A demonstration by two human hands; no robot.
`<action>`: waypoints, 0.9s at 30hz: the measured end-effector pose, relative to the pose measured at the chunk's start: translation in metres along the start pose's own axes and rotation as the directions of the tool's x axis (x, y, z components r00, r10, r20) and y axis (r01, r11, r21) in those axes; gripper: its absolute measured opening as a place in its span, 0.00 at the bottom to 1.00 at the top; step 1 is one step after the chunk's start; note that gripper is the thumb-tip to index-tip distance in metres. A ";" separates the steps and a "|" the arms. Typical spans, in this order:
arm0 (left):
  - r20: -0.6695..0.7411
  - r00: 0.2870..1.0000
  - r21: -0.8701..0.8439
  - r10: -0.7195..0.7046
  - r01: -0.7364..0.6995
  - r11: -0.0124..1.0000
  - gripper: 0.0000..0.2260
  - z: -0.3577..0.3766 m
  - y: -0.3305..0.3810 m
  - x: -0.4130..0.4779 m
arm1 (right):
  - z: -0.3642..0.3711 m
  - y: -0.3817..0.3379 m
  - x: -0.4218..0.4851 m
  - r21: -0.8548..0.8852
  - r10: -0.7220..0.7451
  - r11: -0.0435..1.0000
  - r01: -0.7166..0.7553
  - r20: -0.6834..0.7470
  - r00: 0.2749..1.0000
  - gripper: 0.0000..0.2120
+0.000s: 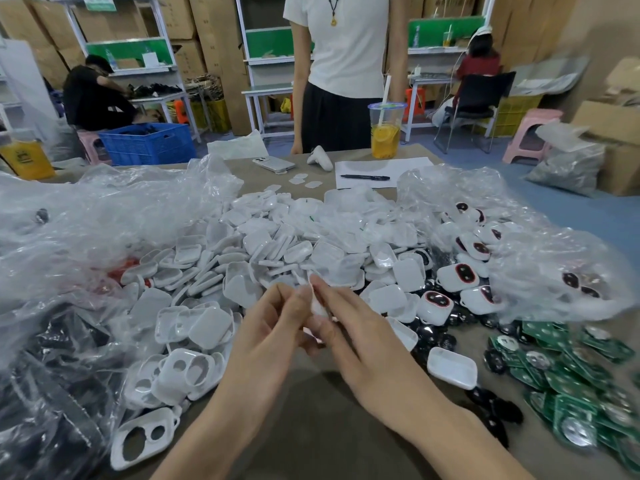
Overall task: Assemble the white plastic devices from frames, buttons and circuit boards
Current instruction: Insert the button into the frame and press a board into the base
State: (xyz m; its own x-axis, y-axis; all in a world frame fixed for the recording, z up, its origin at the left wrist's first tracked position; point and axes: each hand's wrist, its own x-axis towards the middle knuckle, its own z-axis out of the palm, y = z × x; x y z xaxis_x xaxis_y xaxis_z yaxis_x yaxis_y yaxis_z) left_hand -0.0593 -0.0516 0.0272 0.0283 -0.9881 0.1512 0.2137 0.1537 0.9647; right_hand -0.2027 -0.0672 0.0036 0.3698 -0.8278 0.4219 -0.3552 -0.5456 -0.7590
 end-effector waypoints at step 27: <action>0.581 0.805 0.812 0.115 -0.584 -0.017 0.11 0.028 -0.022 -0.007 | -0.071 0.002 0.019 0.963 0.569 0.267 0.040 -0.191 0.800 0.13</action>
State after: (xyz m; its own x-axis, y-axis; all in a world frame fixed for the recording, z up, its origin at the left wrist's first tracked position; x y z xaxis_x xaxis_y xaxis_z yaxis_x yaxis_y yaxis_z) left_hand -0.0914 -0.0477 0.0111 -0.5202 -0.7752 0.3584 -0.8129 0.5781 0.0706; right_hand -0.2577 -0.0931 0.0452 -0.0701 -0.9975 0.0005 0.7464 -0.0528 -0.6634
